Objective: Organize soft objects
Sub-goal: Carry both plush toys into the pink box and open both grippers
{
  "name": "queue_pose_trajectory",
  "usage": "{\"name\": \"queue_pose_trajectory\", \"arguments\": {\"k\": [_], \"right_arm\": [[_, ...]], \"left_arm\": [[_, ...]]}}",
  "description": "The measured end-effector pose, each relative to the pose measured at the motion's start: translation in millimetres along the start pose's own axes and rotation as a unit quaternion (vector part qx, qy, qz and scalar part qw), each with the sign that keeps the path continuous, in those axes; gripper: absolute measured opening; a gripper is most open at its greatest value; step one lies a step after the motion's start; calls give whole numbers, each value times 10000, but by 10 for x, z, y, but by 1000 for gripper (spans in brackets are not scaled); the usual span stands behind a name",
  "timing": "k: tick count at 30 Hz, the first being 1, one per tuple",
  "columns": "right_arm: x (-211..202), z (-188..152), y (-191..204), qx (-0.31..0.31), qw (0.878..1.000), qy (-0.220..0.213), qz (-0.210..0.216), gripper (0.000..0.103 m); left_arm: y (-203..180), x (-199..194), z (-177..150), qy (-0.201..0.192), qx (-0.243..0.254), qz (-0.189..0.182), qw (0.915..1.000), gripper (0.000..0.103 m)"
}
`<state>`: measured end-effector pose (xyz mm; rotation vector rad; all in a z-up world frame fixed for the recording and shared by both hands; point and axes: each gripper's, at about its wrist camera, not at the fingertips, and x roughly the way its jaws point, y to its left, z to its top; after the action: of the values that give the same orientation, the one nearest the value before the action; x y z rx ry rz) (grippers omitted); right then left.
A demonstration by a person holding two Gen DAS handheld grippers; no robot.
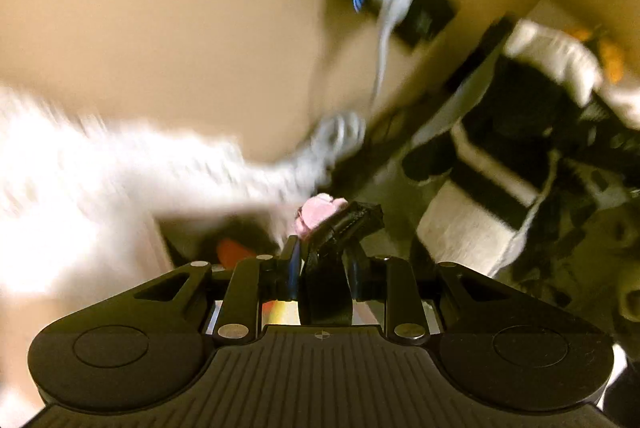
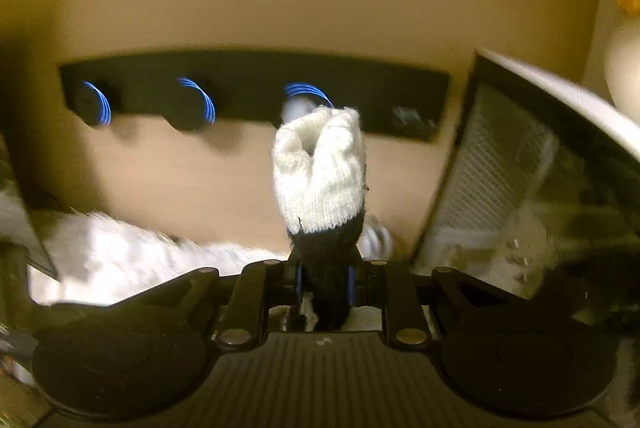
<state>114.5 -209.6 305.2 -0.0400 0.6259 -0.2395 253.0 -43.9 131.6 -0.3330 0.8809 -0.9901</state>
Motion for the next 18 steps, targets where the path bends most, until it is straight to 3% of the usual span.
{"name": "queue_pose_trajectory", "arguments": {"k": [3, 8, 12, 18], "right_arm": [[297, -157, 38, -273, 9981, 219, -511, 19], [989, -539, 241, -878, 9881, 785, -987, 19], [1566, -836, 377, -843, 9838, 1385, -762, 19], [1822, -882, 534, -477, 9857, 1615, -34, 23]], "left_arm": [[90, 443, -246, 349, 51, 348, 9988, 27], [242, 660, -434, 375, 77, 616, 9974, 23], [336, 710, -490, 488, 156, 754, 9958, 25], [343, 689, -506, 483, 70, 636, 9968, 26]]}}
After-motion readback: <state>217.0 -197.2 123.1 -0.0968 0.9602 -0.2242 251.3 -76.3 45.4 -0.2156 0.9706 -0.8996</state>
